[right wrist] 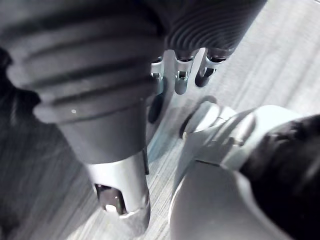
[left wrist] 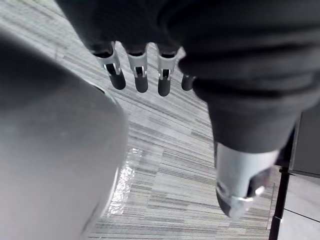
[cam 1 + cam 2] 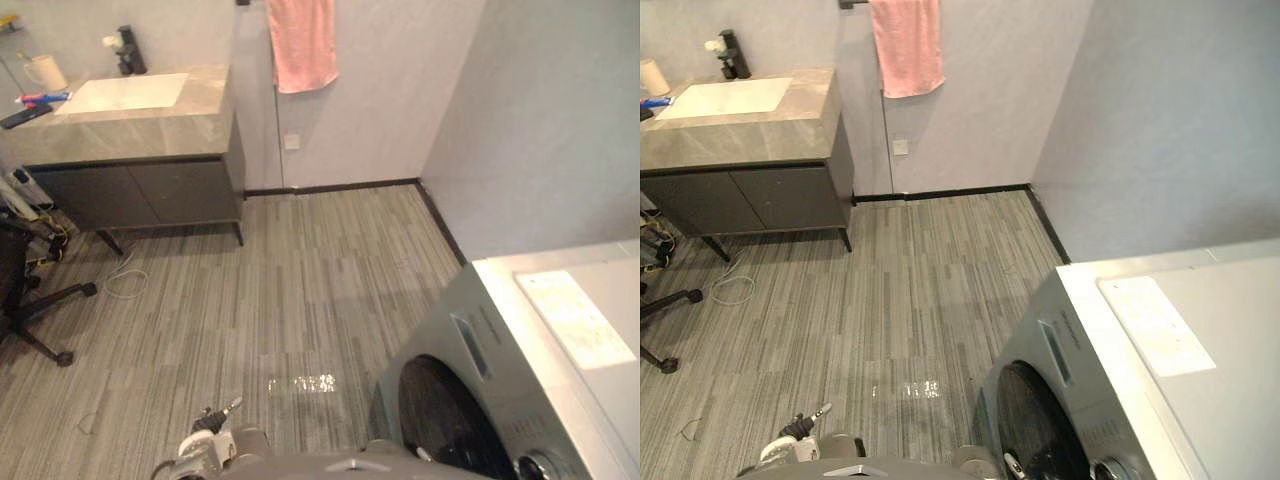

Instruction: Pick up the laundry basket with both hands and put the clothes into the washing machine.

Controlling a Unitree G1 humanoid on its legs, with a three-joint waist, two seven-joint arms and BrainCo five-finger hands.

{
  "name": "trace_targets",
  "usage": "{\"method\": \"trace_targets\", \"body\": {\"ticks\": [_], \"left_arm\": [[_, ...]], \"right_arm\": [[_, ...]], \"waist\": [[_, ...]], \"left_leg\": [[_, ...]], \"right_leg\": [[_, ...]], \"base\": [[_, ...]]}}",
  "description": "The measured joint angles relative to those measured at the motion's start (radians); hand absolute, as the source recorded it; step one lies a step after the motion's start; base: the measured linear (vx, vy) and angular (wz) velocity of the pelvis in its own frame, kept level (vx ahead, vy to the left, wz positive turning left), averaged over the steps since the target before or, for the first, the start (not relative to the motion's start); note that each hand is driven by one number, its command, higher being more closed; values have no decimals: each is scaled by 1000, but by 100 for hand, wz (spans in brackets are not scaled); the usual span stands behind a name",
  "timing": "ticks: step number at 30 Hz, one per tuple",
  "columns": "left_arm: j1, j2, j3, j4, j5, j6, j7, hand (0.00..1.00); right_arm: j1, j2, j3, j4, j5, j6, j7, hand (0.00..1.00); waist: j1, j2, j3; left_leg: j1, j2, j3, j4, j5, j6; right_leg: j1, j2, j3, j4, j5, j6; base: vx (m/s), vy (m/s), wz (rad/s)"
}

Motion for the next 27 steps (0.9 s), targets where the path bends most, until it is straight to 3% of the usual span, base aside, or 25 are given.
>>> {"method": "trace_targets", "body": {"ticks": [1, 2, 3, 4, 6, 12, 19, 22, 24, 27], "left_arm": [[0, 2, 0, 0, 0, 0, 0, 0], [7, -5, 4, 4, 0, 1, 0, 0], [10, 0, 12, 7, -3, 1, 1, 0], [11, 27, 17, 1, -7, -2, 6, 0], [25, 29, 54, 3, -10, 0, 11, 0], [50, 18, 96, 24, -50, 0, 23, 0], [50, 13, 70, 56, -49, -1, 23, 0], [46, 11, 63, 75, -53, -3, 22, 0], [46, 5, 45, 84, -58, -3, 22, 0], [46, 0, 45, 85, -58, -3, 22, 0]], "right_arm": [[-5, 5, 0, -6, -4, -11, 0, 0], [-6, 10, 3, -22, -22, -20, 1, 0], [-19, 16, 5, -19, -31, -20, 0, 0], [-25, 47, 9, -24, -39, -20, 3, 0], [-28, 66, -1, -10, -73, -17, 3, 0], [-35, 58, -60, 21, -102, -10, 5, 0], [-43, 42, 6, 6, -100, -17, 5, 0], [-40, 38, 21, -2, -100, -20, 4, 0], [-44, 23, 24, -2, -100, -19, 4, 0], [-45, 13, 24, 11, -104, -17, 5, 0]], "waist": [[3, 0, 2], [11, 15, -1], [14, 13, 6], [15, -39, -4], [33, -65, -18], [33, -54, -42], [24, -37, -53], [13, -38, -62], [12, -14, -62], [17, -4, -63]], "left_leg": [[1, 8, 17, -96, -9, 8], [33, 7, 17, -305, -31, 3], [66, -22, 17, -346, -65, -2], [80, -68, 36, -394, -50, 12], [131, -119, 65, -487, -21, 38], [228, -180, 170, -625, 8, 61], [344, -185, 225, -828, 98, 25], [342, -178, 222, -860, 134, 19], [341, -180, 209, -889, 169, 17], [342, -180, 202, -915, 192, 11]], "right_leg": [[7, -5, 0, 4, -4, 11], [7, -8, 5, 27, -30, 53], [2, -21, 12, 35, -41, 69], [7, -49, 21, 32, -41, 50], [27, -48, 31, 27, -10, 8], [9, -87, 67, 22, 38, 3], [-119, -89, 28, 222, 77, -2], [-126, -85, -22, 224, 78, -3], [-111, -78, -29, 182, 78, -3], [-73, -71, -49, 101, 64, -3]], "base": [[147, 357, 10], [139, 321, 6], [213, 421, 19], [191, 310, 19], [237, 284, 4], [77, 118, -40], [-10, -47, -29], [11, -132, 1], [7, -82, 18], [-29, -74, 14]]}}
